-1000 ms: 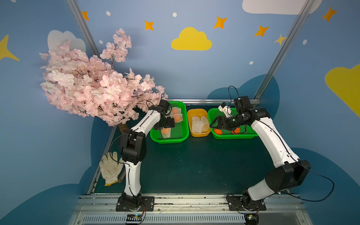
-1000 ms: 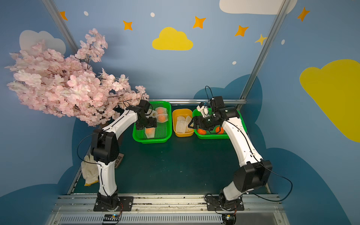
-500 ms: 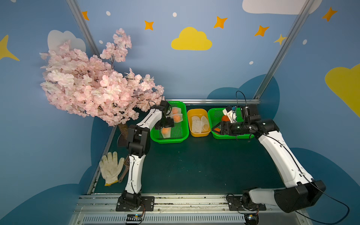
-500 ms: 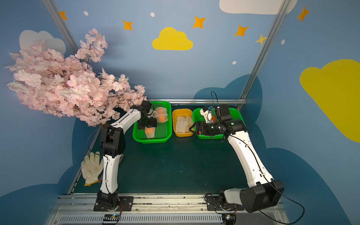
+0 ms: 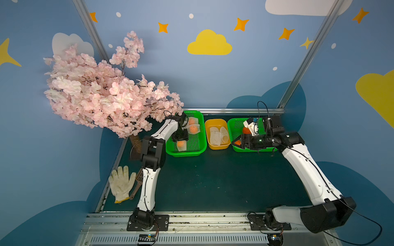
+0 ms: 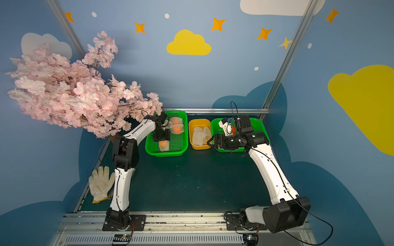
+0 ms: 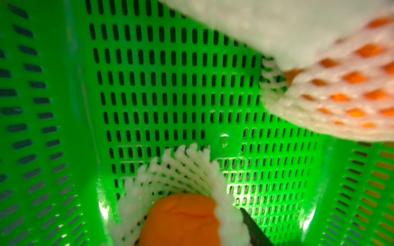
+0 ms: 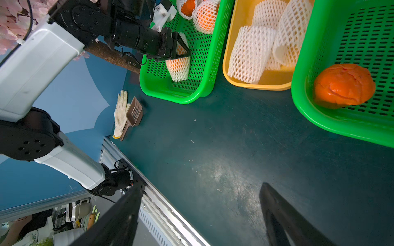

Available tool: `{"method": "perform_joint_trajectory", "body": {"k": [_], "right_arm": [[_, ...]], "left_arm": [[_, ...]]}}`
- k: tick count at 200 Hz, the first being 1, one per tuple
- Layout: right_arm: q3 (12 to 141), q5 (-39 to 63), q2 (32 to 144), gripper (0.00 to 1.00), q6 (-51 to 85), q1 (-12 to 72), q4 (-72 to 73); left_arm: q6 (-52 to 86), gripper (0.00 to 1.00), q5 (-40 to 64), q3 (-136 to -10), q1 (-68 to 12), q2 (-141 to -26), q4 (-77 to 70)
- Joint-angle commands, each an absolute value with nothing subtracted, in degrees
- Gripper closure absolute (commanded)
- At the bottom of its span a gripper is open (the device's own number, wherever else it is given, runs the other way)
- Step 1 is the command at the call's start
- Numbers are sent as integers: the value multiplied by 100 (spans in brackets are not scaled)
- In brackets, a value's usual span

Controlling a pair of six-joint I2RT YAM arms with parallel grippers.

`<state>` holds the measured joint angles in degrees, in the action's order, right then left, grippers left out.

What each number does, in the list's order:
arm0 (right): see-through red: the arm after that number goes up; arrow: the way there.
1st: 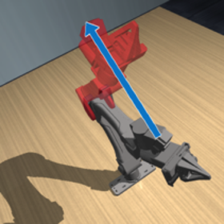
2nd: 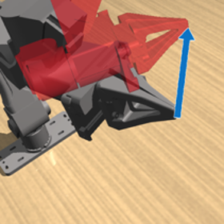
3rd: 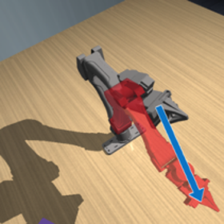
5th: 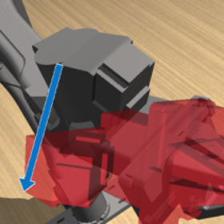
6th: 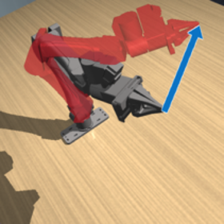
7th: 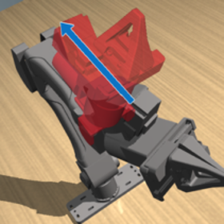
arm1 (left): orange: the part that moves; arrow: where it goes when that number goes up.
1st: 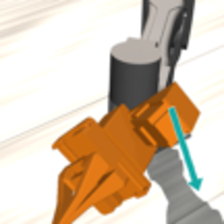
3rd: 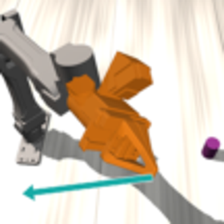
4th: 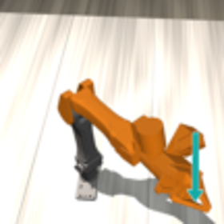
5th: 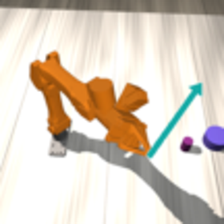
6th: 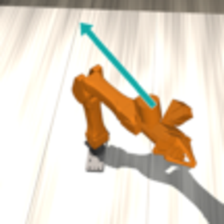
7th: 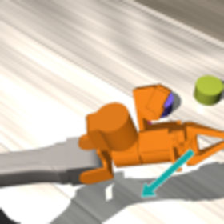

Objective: Remove foam nets from oranges
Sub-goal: Pick up the orange from the basket, then place the orange at the center of the board.

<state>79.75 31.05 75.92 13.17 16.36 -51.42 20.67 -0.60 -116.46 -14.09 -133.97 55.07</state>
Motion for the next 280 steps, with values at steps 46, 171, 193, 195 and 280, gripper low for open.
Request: {"method": "perform_joint_trajectory", "body": {"k": [46,171,193,195,280], "right_arm": [[7762,3046,7472,14,1247,1644,-5089],[7638,2877,7657,14,1548,1531,-5144],[7563,2968,7697,14,1630,1494,-5118],[7553,2968,7703,14,1634,1494,-5116],[7318,3196,8361,14,1601,1527,-5575]], "left_arm": [[1737,46,230,-11455,-1371,-12654,5460],[2564,45,1455,-10357,-2855,-10703,5066],[3227,44,2049,-9638,-3196,-10441,4397],[3272,44,2085,-9566,-3234,-10430,4325],[4105,43,2859,-8573,-3917,-11360,3196]]}}
